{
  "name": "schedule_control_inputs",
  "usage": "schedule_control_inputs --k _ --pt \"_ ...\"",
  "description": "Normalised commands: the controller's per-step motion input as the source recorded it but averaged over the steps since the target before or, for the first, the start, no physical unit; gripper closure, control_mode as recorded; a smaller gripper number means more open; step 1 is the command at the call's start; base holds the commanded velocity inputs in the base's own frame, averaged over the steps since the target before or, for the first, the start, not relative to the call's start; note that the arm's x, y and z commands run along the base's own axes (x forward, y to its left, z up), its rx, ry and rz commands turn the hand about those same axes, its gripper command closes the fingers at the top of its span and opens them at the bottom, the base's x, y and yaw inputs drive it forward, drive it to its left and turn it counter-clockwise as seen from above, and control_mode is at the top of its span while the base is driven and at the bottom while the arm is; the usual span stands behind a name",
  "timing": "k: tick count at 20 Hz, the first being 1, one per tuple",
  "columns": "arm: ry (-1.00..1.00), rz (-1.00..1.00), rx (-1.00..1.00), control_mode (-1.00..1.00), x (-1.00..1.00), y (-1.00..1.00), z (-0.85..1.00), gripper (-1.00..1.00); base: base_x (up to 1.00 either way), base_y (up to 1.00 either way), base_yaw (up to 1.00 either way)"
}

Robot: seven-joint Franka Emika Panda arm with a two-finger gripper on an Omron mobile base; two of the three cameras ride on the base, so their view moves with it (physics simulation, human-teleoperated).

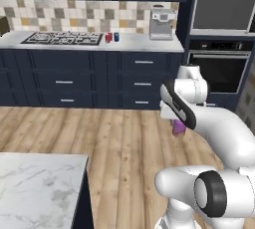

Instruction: Four empty soda cans are scattered around the kitchen. Gather all the cans and cluster them next to the stove for recycling.

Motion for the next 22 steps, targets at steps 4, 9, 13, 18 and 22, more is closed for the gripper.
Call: schedule_control_inputs --k 4,9,13,18,22 --pt "0.00 0.00 0.00 1.00 0.00 0.00 0.00 1.00 0.67 -0.38 0.07" --pt "0.00 0.00 0.00 1.00 0.00 0.00 0.00 1.00 0.67 -0.38 0.06" --pt "0.00 0.00 0.00 1.00 0.00 0.00 0.00 1.00 0.68 -0.34 0.12" --pt "0.00 0.00 0.00 1.00 0.00 0.00 0.00 1.00 0.72 -0.33 0.10" --pt "0.00 0.00 0.00 1.00 0.00 0.00 0.00 1.00 0.73 -0.31 0.10"
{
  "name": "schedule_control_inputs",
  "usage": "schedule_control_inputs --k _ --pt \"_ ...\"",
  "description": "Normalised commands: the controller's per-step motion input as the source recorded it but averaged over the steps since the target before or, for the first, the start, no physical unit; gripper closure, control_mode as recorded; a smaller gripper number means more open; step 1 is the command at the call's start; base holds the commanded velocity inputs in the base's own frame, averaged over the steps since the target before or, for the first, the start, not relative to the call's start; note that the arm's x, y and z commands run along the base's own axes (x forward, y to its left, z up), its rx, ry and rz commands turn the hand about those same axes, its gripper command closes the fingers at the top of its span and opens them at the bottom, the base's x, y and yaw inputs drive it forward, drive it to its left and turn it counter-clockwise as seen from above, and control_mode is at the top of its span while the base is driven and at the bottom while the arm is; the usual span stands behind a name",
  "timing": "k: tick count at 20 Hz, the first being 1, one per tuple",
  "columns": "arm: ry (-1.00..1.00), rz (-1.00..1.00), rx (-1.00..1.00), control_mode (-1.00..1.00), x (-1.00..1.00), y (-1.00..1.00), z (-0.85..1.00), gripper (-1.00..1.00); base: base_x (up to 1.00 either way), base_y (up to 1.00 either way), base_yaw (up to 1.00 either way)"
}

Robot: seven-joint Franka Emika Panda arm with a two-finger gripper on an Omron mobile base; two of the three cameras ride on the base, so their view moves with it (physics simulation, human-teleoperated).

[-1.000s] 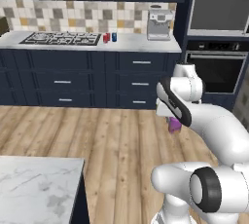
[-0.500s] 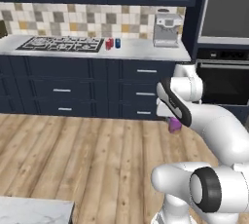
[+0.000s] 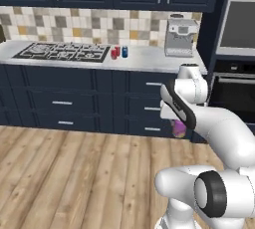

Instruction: Four empty soda cans are scattered around the kitchen. Gather all the cans and cluster them next to the stove for recycling.

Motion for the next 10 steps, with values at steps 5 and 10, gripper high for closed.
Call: schedule_control_inputs --k 5,10 --pt "0.00 0.00 0.00 1.00 0.00 0.00 0.00 1.00 0.73 -0.28 0.11" --pt "0.00 0.00 0.00 1.00 0.00 0.00 0.00 1.00 0.75 -0.08 0.01"
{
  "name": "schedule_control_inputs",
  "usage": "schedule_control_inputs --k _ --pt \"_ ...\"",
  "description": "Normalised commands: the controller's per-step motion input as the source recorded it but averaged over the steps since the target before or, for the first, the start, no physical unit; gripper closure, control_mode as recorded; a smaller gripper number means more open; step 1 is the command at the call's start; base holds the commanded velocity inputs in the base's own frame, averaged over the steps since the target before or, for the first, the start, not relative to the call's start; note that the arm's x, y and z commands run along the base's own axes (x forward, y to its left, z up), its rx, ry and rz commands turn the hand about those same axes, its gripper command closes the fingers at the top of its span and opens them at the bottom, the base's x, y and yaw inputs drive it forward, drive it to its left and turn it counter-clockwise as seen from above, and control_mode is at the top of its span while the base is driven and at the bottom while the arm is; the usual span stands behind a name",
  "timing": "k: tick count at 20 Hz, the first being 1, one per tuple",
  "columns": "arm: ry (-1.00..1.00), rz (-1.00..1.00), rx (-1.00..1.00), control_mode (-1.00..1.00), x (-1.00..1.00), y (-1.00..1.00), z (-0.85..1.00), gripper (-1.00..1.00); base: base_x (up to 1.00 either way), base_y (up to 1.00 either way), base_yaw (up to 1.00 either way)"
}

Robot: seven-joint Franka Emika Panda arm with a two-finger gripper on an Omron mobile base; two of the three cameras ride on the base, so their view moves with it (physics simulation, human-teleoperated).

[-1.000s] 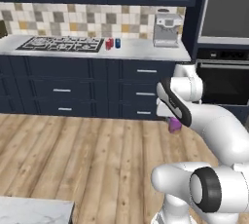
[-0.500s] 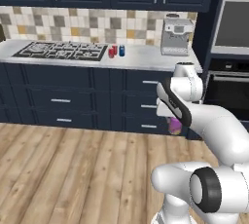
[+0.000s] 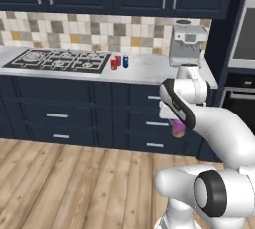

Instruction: Four empty soda cans are scattered around the kitchen. Gather all the cans and cluster them next to the stove for recycling.

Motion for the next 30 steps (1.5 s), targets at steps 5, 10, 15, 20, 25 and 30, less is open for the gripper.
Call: schedule_control_inputs --k 5,10,15,20,25,30 --pt "0.00 0.00 0.00 1.00 0.00 0.00 0.00 1.00 0.75 0.00 0.00" --pt "0.00 0.00 0.00 1.00 0.00 0.00 0.00 1.00 0.75 0.07 0.00" --pt "0.00 0.00 0.00 1.00 0.00 0.00 0.00 1.00 0.75 0.18 0.00" --pt "0.00 0.00 0.00 1.00 0.00 0.00 0.00 1.00 0.71 0.31 -0.05" --pt "0.00 0.00 0.00 1.00 0.00 0.00 0.00 1.00 0.64 0.42 -0.12" --pt "0.00 0.00 0.00 1.00 0.00 0.00 0.00 1.00 0.66 0.37 -0.17"
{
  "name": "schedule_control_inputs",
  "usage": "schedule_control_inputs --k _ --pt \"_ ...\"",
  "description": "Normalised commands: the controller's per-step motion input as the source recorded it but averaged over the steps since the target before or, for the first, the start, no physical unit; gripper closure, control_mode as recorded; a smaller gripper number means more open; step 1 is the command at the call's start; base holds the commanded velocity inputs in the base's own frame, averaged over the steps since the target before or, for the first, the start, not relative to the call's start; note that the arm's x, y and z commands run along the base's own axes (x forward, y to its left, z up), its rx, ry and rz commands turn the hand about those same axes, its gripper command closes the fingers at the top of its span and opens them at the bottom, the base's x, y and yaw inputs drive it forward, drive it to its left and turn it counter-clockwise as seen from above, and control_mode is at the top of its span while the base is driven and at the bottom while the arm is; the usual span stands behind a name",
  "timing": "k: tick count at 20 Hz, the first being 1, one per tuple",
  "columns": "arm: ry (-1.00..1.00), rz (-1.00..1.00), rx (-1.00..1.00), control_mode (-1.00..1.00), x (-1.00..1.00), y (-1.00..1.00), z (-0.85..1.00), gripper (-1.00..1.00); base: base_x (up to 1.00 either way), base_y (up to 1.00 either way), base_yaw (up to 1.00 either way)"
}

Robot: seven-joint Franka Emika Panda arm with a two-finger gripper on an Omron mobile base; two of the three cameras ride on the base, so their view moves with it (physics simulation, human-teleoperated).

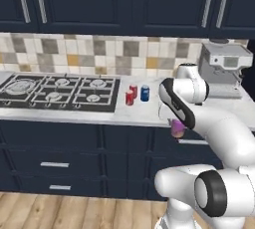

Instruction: Four empty soda cans are scattered around the kitchen. Gather all the cans and cluster them next to the stove for recycling.

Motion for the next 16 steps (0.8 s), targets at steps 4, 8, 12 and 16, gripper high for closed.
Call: schedule_control_inputs --k 4,8,12,16 --pt "0.00 0.00 0.00 1.00 0.00 0.00 0.00 1.00 0.54 0.38 -0.22" --pt "0.00 0.00 0.00 1.00 0.00 0.00 0.00 1.00 0.48 0.41 -0.23" --pt "0.00 0.00 0.00 1.00 0.00 0.00 0.00 1.00 0.45 0.41 -0.14" --pt "0.00 0.00 0.00 1.00 0.00 0.00 0.00 1.00 0.44 0.29 -0.07"
